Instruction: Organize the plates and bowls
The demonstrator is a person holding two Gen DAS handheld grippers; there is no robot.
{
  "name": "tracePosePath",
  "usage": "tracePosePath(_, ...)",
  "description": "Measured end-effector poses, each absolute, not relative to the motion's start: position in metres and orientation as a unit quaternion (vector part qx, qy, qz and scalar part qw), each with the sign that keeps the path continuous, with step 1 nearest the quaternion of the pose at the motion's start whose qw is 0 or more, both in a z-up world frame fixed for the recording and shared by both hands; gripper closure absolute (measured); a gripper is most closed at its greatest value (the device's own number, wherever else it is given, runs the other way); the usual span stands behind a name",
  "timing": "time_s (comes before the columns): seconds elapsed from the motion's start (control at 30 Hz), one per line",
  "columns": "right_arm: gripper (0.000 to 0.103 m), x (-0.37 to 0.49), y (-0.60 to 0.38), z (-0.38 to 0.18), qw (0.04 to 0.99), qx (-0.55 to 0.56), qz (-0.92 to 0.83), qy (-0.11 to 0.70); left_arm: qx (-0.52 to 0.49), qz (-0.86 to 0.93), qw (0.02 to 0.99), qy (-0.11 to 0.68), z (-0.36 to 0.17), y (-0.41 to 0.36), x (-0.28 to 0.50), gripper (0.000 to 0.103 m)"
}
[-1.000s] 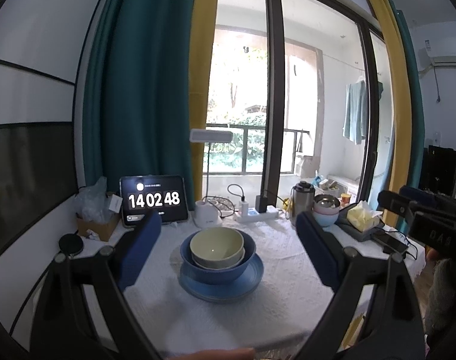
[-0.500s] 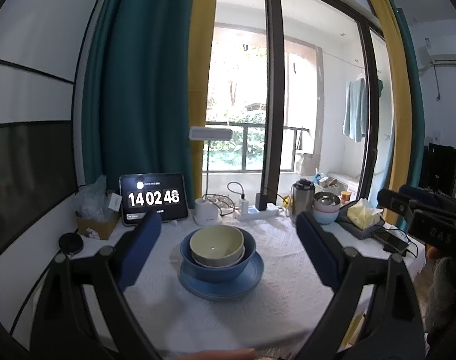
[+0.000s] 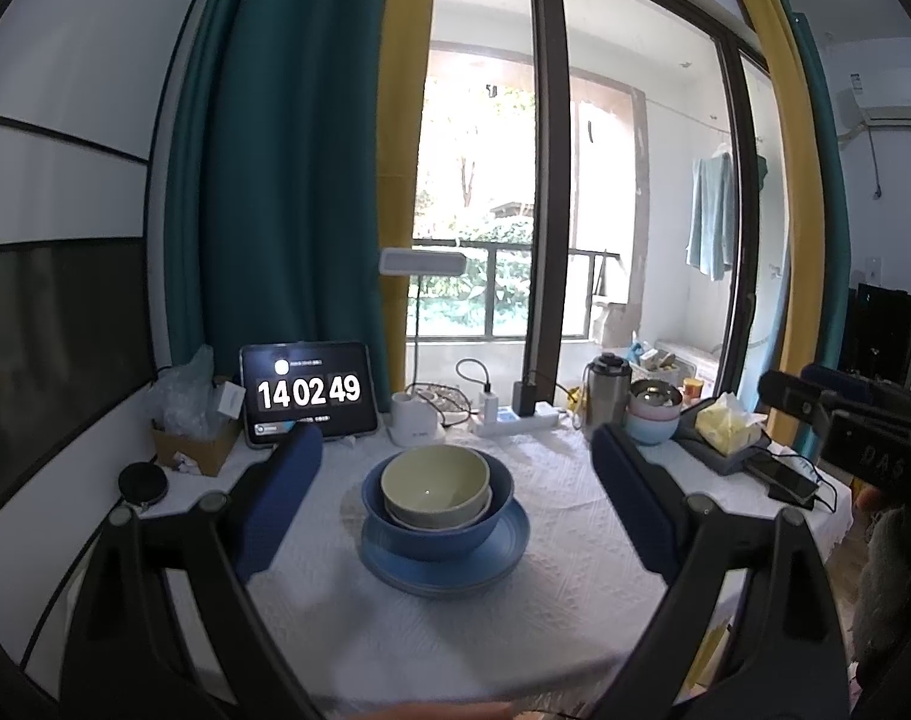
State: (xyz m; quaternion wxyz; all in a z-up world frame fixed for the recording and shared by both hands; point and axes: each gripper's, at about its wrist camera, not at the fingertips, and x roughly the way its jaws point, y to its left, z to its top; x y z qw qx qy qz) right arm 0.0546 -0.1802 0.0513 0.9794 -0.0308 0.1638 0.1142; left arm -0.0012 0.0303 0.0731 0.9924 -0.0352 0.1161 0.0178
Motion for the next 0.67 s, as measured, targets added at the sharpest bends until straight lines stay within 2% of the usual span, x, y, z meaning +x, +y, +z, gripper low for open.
tracePosePath(0.67, 0.046, 0.0584, -0.1812, 0.0464, 0.978, -0.031, 0.116, 0.169, -0.033, 0.015, 0.992, 0.124, 0.0702, 0.0352, 0.0035, 0.011)
